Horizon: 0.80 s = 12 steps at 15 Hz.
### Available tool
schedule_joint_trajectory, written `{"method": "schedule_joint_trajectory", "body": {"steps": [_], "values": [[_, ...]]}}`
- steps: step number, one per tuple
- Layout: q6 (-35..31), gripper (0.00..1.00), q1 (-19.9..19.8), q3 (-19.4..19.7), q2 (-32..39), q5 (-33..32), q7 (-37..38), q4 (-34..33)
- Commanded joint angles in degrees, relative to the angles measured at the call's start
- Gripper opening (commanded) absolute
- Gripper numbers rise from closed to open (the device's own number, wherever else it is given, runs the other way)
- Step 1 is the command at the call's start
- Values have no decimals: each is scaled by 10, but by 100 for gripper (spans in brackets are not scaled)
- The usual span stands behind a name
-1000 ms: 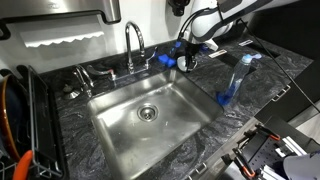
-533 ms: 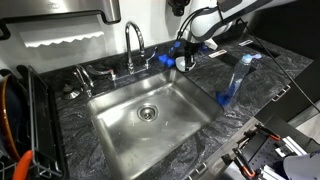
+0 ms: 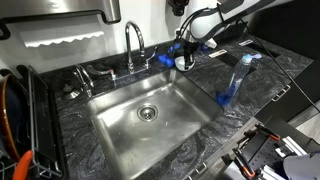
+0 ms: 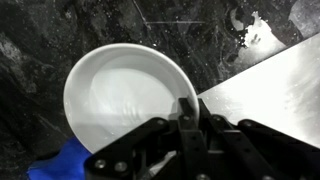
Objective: Move the bowl to the left side of the sink
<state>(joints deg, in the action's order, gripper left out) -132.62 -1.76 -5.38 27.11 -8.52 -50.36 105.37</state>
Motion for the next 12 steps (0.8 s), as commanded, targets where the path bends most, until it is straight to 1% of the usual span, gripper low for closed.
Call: {"method": "schedule_joint_trajectory", "body": {"steps": [1,6,10,12], "values": [[-10,2,10,2,-16,-20,14,18],[-46,2,18,-1,-45,-41,24,43],[-105,2,18,-6,-99,-39,18,91],[-128,2,16,-13,-134,-28,8,128]]}}
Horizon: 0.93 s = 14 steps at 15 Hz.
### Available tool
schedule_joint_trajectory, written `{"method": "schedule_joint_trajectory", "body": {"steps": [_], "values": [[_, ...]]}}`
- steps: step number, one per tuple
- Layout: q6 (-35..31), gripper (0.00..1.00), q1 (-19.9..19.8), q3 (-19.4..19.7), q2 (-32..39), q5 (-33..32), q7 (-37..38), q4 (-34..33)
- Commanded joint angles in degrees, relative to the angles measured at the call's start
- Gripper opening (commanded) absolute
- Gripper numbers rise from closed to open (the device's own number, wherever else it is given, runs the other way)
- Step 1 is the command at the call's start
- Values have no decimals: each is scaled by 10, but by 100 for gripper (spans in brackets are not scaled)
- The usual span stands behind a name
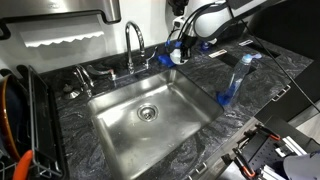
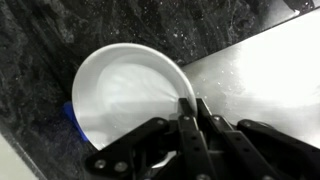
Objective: Move the bowl to the left side of the sink
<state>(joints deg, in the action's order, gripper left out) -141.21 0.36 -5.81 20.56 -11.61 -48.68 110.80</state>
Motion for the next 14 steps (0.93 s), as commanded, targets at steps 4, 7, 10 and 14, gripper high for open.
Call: {"method": "schedule_joint_trajectory", "body": {"steps": [4,7,10,14], "values": [[-72,2,1,-30,-146,23,-42,159],[-55,10,16,-26,-127,23,-39,137],[-62,10,26,-31,-165,32,-51,176],[-65,10,26,-30,-170,32,-52,183]]}}
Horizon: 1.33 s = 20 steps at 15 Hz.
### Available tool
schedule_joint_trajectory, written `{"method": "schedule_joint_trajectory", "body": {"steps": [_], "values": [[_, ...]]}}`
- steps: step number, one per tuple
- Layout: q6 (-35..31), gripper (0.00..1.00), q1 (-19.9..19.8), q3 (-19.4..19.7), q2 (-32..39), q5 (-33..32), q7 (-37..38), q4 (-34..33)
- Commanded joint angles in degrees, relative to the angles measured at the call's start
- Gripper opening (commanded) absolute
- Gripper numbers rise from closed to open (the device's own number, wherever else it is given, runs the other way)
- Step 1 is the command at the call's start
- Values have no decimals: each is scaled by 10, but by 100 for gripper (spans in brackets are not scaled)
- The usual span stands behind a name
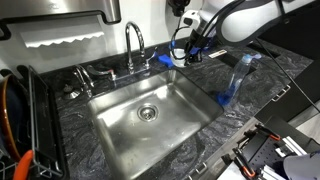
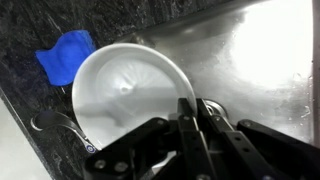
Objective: Move the bowl to the left side of the sink
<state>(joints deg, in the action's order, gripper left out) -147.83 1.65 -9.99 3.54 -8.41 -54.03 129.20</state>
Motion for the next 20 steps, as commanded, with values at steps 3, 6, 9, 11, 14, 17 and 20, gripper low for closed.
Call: {"method": "schedule_joint_trajectory", "body": {"steps": [3,6,9,11,14,17,20], "values": [[-1,2,18,10,-8,-13,7,7],[-8,2,36,3,-22,-42,10,27],[-9,2,61,-7,-30,-75,6,42],[-11,2,78,-16,-34,-93,-2,50],[-17,2,104,-34,-39,-115,-19,56],[-29,2,128,-54,-45,-117,-55,61],[-41,2,152,-76,-48,-101,-98,62]]}}
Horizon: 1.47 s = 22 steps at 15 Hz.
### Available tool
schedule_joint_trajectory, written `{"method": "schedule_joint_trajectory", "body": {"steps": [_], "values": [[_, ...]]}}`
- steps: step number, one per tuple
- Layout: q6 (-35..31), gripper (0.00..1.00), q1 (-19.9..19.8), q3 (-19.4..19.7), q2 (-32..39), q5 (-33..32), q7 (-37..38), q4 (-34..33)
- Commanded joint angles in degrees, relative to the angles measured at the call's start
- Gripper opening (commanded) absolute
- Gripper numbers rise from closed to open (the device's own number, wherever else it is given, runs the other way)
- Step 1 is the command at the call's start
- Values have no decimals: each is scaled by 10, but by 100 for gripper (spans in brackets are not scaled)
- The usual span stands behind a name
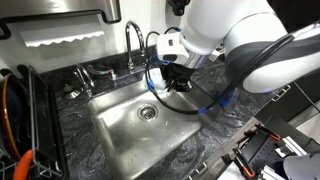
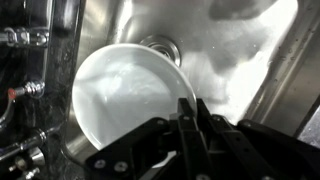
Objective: Move the bowl to the left side of the sink
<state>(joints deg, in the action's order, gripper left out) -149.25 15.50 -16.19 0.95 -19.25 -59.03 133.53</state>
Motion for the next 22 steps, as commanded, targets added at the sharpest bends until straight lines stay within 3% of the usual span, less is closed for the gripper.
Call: {"method": "schedule_joint_trajectory", "body": {"steps": [1,5,10,22], "values": [[-30,2,20,-19,-23,14,-64,19],[-59,2,47,-44,-12,90,-166,21],[-37,2,67,-64,-10,181,-285,33],[-61,2,73,-65,-59,276,-420,111]]}}
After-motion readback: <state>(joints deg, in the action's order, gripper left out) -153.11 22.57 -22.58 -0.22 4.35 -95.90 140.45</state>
